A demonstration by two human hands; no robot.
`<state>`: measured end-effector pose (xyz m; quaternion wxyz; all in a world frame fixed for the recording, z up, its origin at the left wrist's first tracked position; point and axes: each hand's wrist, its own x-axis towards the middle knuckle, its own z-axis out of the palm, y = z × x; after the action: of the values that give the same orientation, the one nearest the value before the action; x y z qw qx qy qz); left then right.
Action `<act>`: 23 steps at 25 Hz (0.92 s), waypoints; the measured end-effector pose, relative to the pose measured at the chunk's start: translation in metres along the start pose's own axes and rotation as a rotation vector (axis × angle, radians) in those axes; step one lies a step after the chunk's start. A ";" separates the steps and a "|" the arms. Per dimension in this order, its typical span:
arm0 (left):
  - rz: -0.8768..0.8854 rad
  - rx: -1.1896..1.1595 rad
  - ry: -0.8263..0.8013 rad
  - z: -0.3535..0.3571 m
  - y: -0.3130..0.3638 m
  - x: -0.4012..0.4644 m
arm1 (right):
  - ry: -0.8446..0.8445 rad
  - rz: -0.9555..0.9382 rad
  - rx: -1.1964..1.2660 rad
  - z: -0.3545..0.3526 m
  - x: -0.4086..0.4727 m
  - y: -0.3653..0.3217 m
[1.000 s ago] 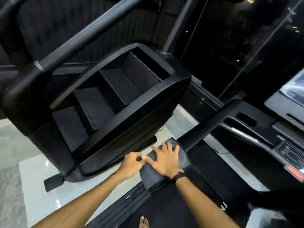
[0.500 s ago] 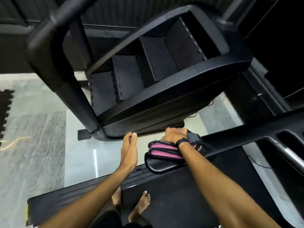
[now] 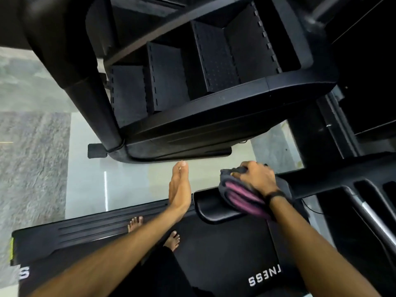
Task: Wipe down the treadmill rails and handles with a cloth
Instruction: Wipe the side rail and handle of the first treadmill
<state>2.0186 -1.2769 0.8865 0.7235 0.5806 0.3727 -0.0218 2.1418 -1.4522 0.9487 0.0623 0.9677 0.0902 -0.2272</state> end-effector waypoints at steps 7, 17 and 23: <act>-0.043 -0.075 0.109 -0.003 0.000 0.005 | -0.004 -0.365 0.062 0.026 -0.049 -0.096; -0.058 0.006 0.001 0.026 0.016 -0.011 | 0.089 0.089 0.001 -0.007 0.003 0.024; 0.037 0.068 0.088 0.028 0.010 -0.012 | 0.001 -0.239 -0.114 0.022 -0.042 -0.071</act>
<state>2.0288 -1.3022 0.9025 0.6865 0.6122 0.3924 0.0042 2.0813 -1.3922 0.9427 0.0895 0.9451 0.2174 -0.2270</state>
